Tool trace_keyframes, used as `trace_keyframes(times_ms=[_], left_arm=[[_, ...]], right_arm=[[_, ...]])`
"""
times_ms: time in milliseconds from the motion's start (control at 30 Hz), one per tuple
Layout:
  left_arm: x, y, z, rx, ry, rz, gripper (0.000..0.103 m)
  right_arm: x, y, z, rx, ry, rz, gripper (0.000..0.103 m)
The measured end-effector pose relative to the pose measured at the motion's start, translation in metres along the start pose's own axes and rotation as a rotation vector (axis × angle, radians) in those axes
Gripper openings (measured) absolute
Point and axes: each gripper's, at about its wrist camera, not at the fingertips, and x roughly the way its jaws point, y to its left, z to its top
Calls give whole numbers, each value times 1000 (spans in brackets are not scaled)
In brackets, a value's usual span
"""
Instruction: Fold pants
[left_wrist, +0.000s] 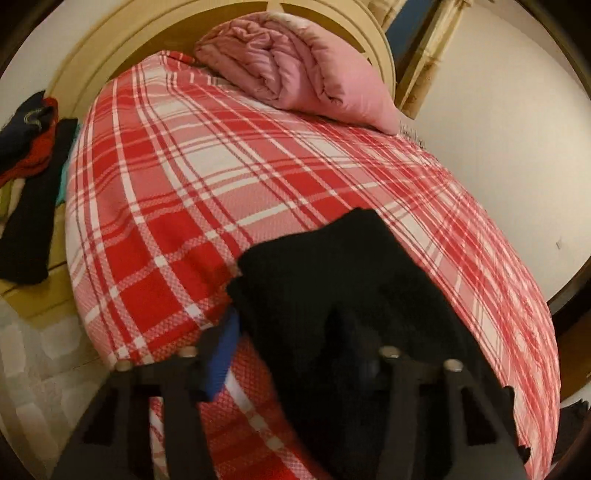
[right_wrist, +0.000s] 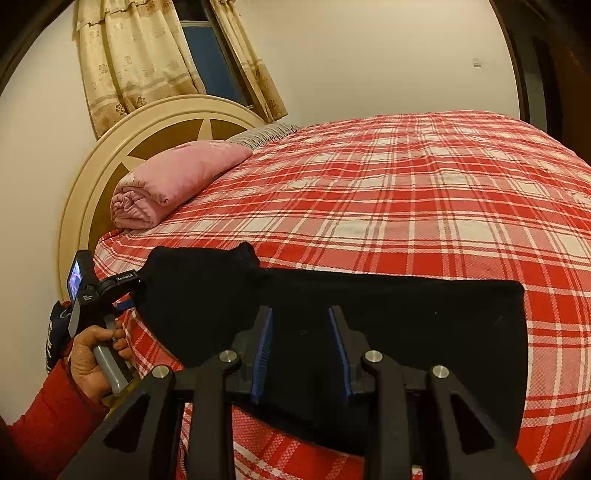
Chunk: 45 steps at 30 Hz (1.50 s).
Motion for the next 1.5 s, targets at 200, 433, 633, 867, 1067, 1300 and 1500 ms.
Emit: trace_keyframes(times_ms=[200,433,633,867,1067,1300,1500], left_arm=[[-11,-9,9,12,-6,-103,19],[-69,-83,-2,293,-143,-264,19],[-120,-162,-59,576,-173,-507,19],[-148,-230,-168,882,-59,-760,19],[-141,-244,-227,1048,39,-784,19],[-129,-244,-249,1156,109,-758,33],[-145,-223,-218,1201,106,-821,81]], right_arm=[[-5,-6,1,18,-19,-15,32],[-9,-49,2,188,-25,-61,32],[-17,-88,0,316,-27,-73,32],[-36,-120,-6,398,-59,-78,32],[-42,-131,-15,420,-52,-84,32],[-35,-138,-20,460,-30,-48,32],[-53,-154,-14,553,-82,79,33]])
